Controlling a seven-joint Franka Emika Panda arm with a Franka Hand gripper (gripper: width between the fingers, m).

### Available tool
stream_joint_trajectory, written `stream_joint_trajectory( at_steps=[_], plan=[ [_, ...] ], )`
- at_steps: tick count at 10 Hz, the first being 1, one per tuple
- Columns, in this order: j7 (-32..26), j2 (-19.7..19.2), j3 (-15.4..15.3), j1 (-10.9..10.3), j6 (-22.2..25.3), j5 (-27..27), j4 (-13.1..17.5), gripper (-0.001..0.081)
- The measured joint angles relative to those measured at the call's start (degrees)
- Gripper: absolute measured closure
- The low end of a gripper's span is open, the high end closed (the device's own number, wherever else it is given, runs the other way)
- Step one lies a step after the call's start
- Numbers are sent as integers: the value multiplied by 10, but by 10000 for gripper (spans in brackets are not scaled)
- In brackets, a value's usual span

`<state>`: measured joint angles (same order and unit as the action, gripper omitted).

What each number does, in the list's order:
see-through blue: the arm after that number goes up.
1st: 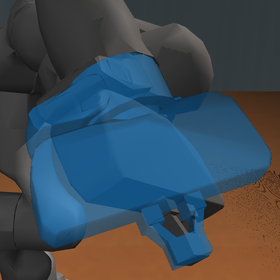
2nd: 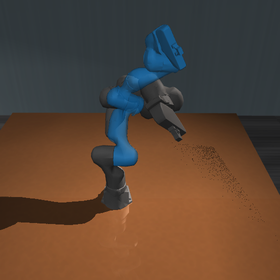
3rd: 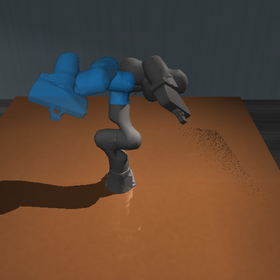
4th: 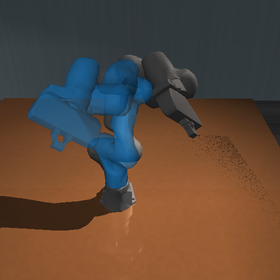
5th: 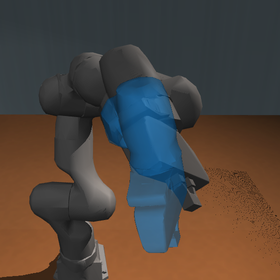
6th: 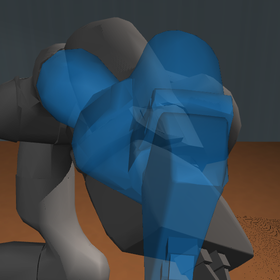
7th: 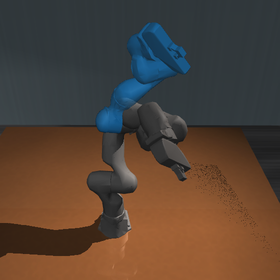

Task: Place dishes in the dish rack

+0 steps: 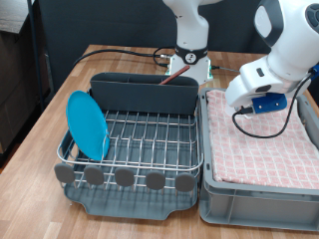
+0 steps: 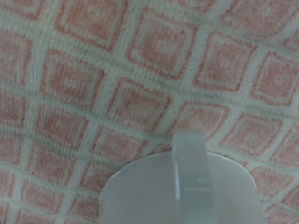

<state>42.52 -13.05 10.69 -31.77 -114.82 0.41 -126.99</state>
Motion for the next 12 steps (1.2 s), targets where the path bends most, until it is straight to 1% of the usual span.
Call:
stream_joint_trajectory(
  at_steps=[3,4,5,7,8,9,10,11,12],
  plan=[
    [0,0,4,0,-15,-2,-13,3],
    [0,0,5,0,-19,-2,-15,92],
    [0,0,6,0,-24,-4,-17,92],
    [0,0,6,0,-32,-6,-22,460],
    [0,0,6,0,-33,-7,-24,460],
    [0,0,6,0,-35,-8,-25,621],
    [0,0,6,0,-36,-10,-25,621],
    [0,1,6,0,-38,-12,-25,734],
    [0,3,6,0,-38,-13,-24,734]
  ],
)
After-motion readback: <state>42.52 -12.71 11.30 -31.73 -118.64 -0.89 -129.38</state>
